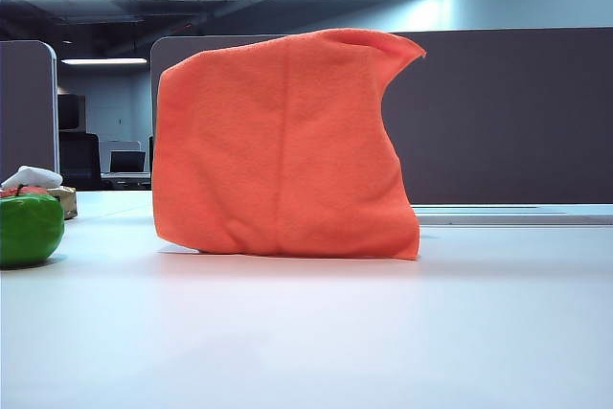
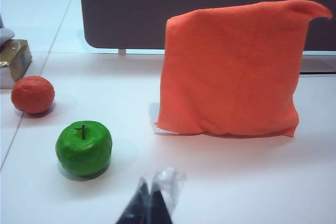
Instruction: Pick up the cloth from the table and use it to cover the mirror.
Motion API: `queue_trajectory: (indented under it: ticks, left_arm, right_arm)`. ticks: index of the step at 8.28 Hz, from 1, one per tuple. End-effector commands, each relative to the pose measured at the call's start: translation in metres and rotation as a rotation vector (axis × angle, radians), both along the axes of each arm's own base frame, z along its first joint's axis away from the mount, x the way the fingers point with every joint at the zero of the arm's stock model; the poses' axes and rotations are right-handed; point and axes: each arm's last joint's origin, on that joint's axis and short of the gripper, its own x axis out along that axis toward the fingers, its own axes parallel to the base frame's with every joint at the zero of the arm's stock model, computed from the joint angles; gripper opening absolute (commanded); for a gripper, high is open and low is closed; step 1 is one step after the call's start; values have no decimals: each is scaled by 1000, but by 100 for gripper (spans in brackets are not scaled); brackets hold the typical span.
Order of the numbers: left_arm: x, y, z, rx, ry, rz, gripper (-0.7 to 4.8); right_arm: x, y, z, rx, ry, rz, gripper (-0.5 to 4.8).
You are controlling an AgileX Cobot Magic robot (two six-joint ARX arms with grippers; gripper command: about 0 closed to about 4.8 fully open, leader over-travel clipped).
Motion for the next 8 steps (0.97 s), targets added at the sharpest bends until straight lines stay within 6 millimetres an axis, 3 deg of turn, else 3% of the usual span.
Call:
queue_trajectory:
  ticks: [1,2,3,4,5,6,8]
  left_arm:
    - [5,-2,-2,-76,-3,-22,-6]
    - [7,-3,-5,-103,-2,-31,-6]
    - [19,-8,-18,-154,-16,-65,-6]
    - [37,-14,-48,-150,-10,-65,-6]
    - [39,-14,-53,-146,2,-64,-6]
    - [51,-18,-82,-115,12,-88,-6]
    - [53,-19,-89,-110,15,-87,-6]
  right_arm:
    - [9,3,-15,29,-71,0,-3]
    - [11,4,-20,32,-80,-1,-3]
    - [18,6,-40,98,-123,1,-3]
    - [21,3,-45,118,-124,-125,-3]
    - [21,3,-45,109,-125,-128,-3]
    - [22,3,-51,9,-85,-137,-3]
    - [22,3,-52,6,-78,-136,-3]
